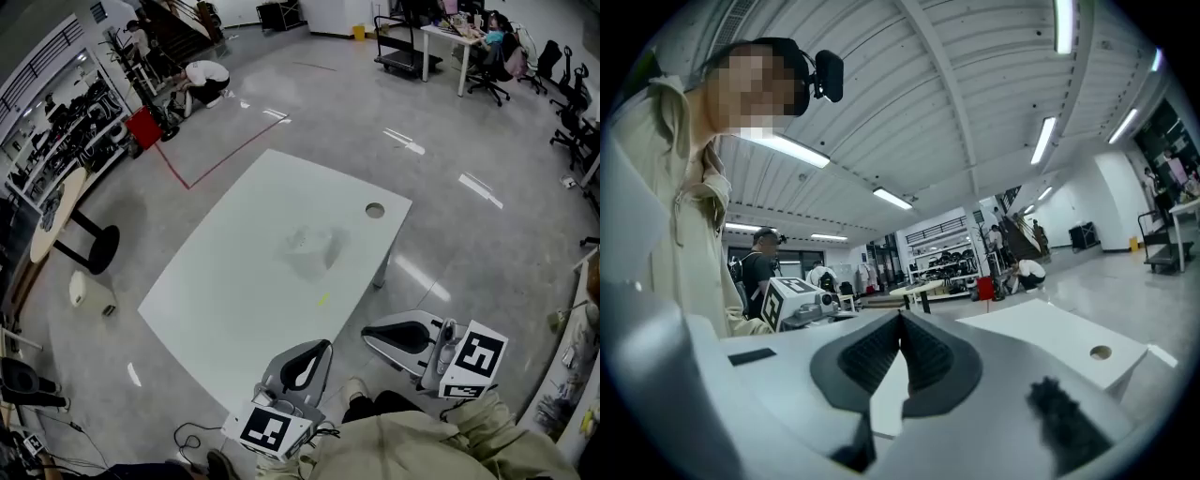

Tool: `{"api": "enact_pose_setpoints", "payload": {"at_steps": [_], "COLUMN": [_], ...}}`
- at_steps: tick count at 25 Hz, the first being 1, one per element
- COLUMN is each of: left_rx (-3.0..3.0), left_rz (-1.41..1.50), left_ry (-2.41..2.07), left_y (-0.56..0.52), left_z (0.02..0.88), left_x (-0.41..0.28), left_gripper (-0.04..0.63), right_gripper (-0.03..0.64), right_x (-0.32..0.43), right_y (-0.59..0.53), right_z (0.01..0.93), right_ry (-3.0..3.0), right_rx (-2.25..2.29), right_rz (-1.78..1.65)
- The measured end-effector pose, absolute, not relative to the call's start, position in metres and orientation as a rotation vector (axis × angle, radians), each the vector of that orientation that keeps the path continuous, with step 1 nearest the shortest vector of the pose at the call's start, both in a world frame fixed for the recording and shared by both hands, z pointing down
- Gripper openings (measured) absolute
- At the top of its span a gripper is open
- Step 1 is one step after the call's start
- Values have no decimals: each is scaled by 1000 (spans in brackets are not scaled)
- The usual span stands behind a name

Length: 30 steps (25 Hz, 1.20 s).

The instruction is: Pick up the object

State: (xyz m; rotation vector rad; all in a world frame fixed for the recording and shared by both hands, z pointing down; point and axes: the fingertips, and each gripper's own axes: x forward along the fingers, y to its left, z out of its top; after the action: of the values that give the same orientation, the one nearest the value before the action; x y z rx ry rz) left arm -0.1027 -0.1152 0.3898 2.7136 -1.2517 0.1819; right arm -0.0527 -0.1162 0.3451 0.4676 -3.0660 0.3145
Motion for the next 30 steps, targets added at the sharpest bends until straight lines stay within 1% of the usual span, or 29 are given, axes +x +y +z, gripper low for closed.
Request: {"api": "enact_pose_setpoints", "payload": {"at_steps": [4,13,14,16,17,19,22,24,30], "left_rx": [2647,2563,2564,2558,2548,2521,2498,2483,2455], "left_rz": [183,222,225,228,233,252,280,288,306], "left_ry": [-1247,-1293,-1292,-1290,-1291,-1300,-1307,-1299,-1320], "left_y": [-132,-188,-193,-200,-202,-204,-208,-212,-223], "left_z": [402,431,431,432,433,437,442,442,451], "left_x": [-107,-109,-108,-103,-101,-100,-107,-111,-121], "left_gripper": [6,6,6,6,7,6,6,6,6], "right_gripper": [3,9,51,187,240,327,427,465,468], "right_x": [-59,-74,-76,-79,-80,-83,-98,-108,-127], "right_y": [-141,-219,-229,-252,-265,-290,-324,-345,-379], "right_z": [362,428,437,454,464,483,521,545,588], "right_ry": [-3032,-2819,-2799,-2756,-2734,-2692,-2586,-2512,-2414], "right_rx": [476,535,546,603,651,747,816,814,736], "right_rz": [368,292,298,295,284,258,217,182,174]}}
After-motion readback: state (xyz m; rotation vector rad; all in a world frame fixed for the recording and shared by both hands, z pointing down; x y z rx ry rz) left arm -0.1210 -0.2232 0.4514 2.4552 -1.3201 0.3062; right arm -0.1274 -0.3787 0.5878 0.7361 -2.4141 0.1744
